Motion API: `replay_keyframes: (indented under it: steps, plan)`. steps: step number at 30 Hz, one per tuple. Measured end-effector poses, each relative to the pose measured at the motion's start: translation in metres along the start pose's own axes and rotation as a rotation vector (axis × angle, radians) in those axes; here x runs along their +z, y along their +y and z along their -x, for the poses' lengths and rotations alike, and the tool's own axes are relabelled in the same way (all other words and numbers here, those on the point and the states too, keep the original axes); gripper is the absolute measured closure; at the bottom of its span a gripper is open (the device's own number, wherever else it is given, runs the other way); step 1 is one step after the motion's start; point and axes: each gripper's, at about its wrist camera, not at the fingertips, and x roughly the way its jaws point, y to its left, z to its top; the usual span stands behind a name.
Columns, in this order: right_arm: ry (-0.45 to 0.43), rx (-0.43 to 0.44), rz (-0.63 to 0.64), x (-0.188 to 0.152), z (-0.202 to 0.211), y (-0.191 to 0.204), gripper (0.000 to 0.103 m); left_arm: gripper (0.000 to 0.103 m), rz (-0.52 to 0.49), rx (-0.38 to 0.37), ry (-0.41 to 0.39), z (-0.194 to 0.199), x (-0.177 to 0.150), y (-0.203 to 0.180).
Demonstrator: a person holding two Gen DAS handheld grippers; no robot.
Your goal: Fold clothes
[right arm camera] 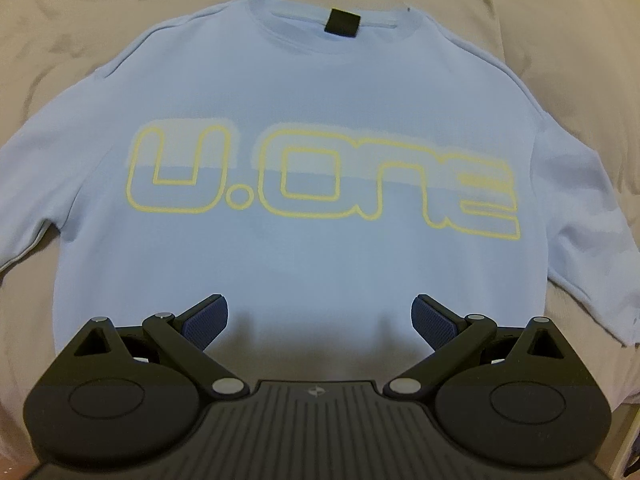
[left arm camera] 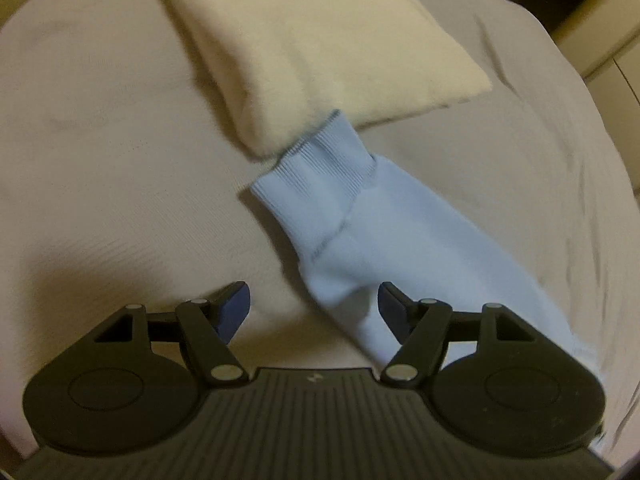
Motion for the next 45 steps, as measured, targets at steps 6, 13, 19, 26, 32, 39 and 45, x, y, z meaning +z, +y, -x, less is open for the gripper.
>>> replay_keyframes:
  steps: [6, 13, 19, 26, 32, 39, 45]
  plan:
    - [-0.012, -0.003, 0.025, 0.009, -0.003, 0.004, 0.002, 0.098, -0.074, -0.123, -0.023, 0.007, 0.006, -0.025]
    - [-0.035, -0.037, -0.044, 0.015, 0.0, -0.026, 0.002, 0.097, -0.653, -0.609, -0.024, 0.094, -0.07, -0.177]
    - [-0.064, -0.065, -0.172, 0.008, -0.002, -0.076, 0.002, 0.072, -0.91, -0.751, 0.251, 0.086, -0.182, -0.242]
    - [-0.099, 0.175, -0.426, -0.028, -0.028, -0.136, 0.009, 0.073, -0.946, -0.505, 0.288, 0.053, -0.19, -0.2]
    - [-0.17, 0.605, -0.546, -0.033, -0.064, -0.127, 0.042, 0.073, -0.894, -0.337, 0.202, 0.029, -0.163, -0.178]
    - [-0.184, 0.713, -0.625, -0.008, -0.116, -0.106, 0.047, 0.072, -0.898, -0.329, 0.156, 0.028, -0.177, -0.181]
    - [-0.312, 0.769, -0.561, 0.013, -0.107, -0.1, 0.095, 0.073, -0.922, -0.335, 0.137, 0.03, -0.185, -0.191]
